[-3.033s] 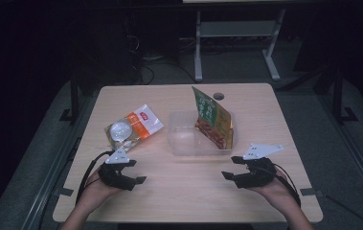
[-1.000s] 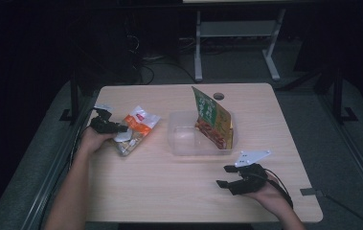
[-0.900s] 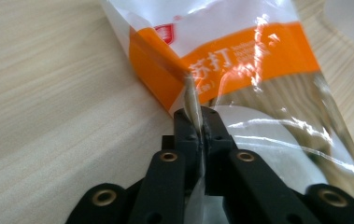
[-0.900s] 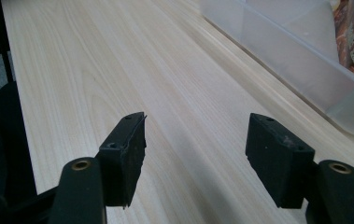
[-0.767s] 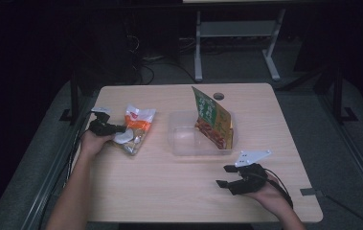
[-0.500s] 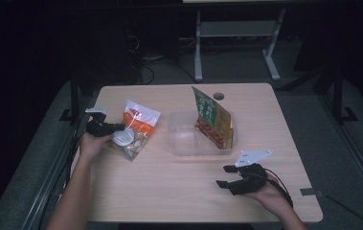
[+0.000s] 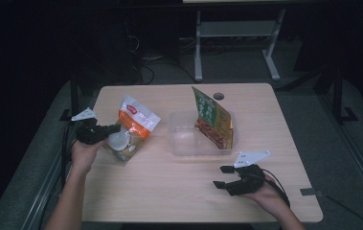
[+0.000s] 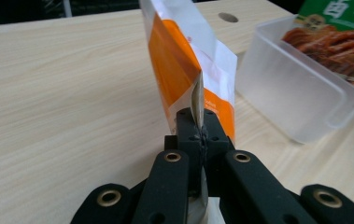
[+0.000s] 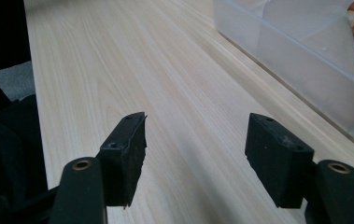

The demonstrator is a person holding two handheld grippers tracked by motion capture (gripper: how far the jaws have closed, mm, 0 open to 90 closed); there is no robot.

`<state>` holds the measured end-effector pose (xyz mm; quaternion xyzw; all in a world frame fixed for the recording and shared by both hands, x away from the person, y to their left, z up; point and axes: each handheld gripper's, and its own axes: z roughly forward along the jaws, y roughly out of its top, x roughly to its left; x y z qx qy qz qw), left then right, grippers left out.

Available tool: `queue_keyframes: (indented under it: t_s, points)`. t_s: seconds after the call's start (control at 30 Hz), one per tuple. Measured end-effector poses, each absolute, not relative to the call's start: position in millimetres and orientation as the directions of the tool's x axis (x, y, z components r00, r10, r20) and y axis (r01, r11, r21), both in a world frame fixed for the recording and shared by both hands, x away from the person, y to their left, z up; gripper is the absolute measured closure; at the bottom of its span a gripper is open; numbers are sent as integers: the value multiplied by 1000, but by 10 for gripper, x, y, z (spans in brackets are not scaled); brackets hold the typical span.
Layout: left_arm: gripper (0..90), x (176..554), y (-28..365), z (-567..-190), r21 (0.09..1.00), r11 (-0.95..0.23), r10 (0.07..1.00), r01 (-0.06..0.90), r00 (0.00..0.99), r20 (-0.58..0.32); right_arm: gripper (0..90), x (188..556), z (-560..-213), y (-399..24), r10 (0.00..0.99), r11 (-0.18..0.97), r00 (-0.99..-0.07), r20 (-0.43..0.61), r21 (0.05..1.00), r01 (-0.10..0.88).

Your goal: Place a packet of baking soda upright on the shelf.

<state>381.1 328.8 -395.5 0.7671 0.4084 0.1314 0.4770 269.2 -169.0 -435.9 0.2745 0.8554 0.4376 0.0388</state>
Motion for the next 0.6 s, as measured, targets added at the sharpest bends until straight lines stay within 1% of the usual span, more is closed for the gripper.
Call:
queue_keyframes:
  t_s: [0.3, 0.6]
  points:
    - [897, 3451, 3373, -3736, 868, -190, 707, 459, 677, -203, 378, 2717, -4390, -1619, 498, 456, -843, 202, 766, 453]
    - [897, 3145, 3366, -3636, 888, -161, 618, 431, 745, -250, 375, 2740, -4382, -1540, 486, 447, -848, 212, 773, 450]
